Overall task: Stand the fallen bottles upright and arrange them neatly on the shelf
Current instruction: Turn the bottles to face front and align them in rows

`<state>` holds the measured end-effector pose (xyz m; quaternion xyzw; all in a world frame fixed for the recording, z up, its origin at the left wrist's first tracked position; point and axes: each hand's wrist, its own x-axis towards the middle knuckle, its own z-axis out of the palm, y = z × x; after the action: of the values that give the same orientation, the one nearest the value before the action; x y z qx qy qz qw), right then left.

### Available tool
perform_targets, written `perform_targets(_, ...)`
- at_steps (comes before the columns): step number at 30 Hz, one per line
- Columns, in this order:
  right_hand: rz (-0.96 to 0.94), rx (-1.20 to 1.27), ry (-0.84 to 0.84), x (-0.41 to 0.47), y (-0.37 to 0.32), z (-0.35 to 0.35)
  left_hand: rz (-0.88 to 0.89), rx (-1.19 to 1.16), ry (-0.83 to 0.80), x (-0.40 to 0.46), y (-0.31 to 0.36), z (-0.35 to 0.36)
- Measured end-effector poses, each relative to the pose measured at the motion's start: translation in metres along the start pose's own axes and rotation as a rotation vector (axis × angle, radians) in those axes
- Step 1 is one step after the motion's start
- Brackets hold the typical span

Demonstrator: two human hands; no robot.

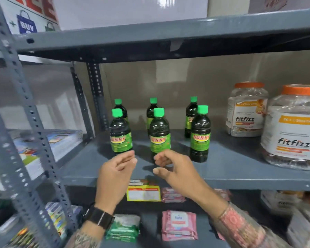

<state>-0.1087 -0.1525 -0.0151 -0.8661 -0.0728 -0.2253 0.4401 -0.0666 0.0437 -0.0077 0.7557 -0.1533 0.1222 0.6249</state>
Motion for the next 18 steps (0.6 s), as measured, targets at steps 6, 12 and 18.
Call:
perform_targets(6,0.038,0.042,0.054,0.053,-0.031,0.074,-0.022,0.052,-0.015,0.061,-0.033,-0.065)
perform_targets(12,0.285,0.405,0.138,0.082,-0.046,0.105,-0.238,-0.315,-0.295,0.09,-0.031,-0.072)
perform_targets(18,0.354,0.787,0.207,0.099,-0.049,0.134,-0.273,-0.434,-0.374,0.101,-0.031,-0.063)
